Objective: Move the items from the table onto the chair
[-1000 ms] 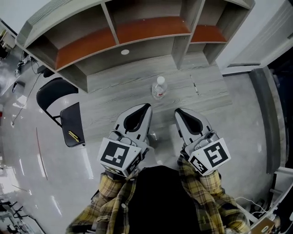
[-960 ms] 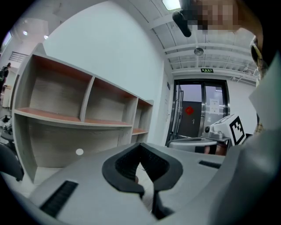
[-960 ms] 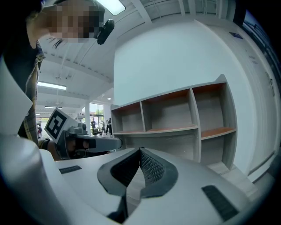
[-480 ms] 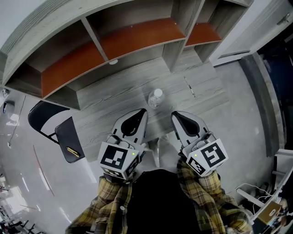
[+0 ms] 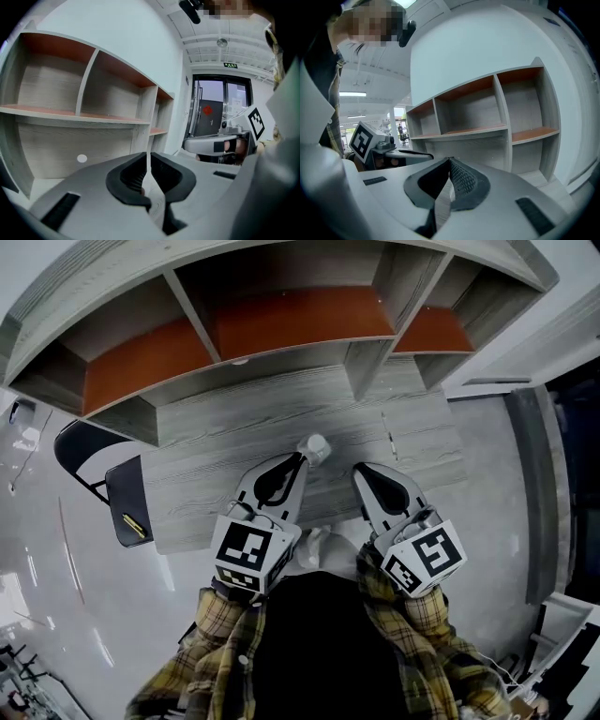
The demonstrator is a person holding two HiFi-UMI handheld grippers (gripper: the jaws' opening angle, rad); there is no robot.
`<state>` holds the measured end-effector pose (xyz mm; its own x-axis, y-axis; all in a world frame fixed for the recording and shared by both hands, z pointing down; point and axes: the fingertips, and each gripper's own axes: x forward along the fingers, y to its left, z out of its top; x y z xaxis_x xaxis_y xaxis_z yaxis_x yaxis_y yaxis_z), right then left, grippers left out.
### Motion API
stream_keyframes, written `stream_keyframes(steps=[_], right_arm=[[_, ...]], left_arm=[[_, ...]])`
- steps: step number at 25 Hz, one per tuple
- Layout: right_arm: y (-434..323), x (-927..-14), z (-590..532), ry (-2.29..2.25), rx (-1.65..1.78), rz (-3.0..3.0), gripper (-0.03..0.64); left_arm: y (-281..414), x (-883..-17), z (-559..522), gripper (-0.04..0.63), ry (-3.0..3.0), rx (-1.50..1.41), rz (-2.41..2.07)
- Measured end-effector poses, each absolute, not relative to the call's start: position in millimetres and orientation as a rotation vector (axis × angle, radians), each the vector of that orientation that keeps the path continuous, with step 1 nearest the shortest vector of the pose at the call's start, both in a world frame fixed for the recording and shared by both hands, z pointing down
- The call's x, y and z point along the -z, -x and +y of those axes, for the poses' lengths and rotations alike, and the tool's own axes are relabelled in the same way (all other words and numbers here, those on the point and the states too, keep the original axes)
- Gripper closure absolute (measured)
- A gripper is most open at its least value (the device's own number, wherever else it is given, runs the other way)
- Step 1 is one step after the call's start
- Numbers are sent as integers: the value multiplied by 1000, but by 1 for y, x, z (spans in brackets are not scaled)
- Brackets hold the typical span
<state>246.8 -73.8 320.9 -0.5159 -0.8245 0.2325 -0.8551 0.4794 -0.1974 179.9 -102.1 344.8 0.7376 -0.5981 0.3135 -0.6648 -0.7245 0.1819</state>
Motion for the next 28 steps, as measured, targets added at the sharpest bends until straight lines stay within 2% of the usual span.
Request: stream_keyframes(steps=[8,11,13,18,28], right_arm=[[-268,-332,-87,-1425,-500,-2630,598],[-273,-335,-90,-1409,-514,-2633,598],[-277,-338,-90,-1401,-531,-2628,598],[-286,-346,-90,-1385,-564,-2616,598],[-300,-366,-84,-1354,-646,-2589,598]], left_arm=[[-196,-358,-112,405,-2646,-338,-1042],[-199,-377,-114,325,-2629,-348,-1041],[-200,-398,-113,295,-2624,-409,-1035],[-202,-447,-119,262,-2589,-476,-1021],[-215,-517,-131,262,-2601,-531,-946]])
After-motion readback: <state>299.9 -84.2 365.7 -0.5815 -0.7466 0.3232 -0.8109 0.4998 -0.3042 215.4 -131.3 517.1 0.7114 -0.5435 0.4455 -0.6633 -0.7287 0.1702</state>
